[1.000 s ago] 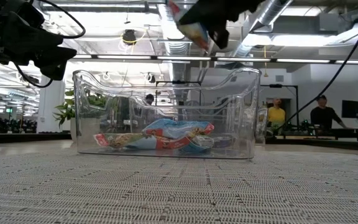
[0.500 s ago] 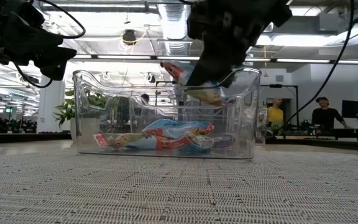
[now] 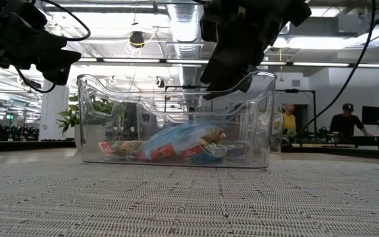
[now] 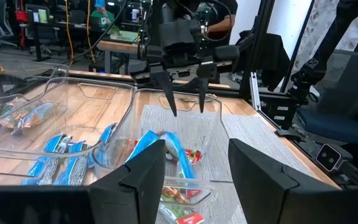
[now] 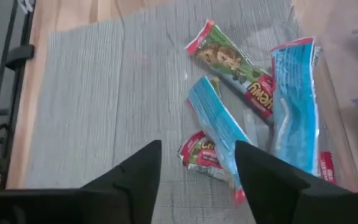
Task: Pick and place Granola Bars by type
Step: Put the yellow granola bar into the top transparent bin
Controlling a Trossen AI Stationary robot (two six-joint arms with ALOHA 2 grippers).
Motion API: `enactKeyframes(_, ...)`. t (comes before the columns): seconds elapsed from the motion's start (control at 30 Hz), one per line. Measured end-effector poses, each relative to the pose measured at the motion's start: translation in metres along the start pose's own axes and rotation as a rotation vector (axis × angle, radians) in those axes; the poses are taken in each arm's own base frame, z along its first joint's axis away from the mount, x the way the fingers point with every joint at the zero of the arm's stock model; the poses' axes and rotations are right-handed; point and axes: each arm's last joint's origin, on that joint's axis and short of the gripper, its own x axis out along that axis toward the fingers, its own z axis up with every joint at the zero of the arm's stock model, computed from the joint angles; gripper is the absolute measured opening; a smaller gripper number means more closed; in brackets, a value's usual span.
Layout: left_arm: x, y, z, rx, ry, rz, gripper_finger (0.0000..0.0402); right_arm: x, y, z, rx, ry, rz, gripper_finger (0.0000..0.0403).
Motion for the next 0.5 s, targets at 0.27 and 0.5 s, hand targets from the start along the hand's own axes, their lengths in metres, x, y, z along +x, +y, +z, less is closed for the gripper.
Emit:
enactKeyframes(0.27,0.000,0.000,0.000,-0.003,0.000,0.000,0.0168,-0.036,0.004,0.015,0.013,-0.122,0.033,0.0220)
enactKeyframes(0.5,0.000,0.000,0.000,-0.004,0.000,0.000,0.0168,-0.093,0.006,0.030,0.014,-0.299,0.070,0.0213)
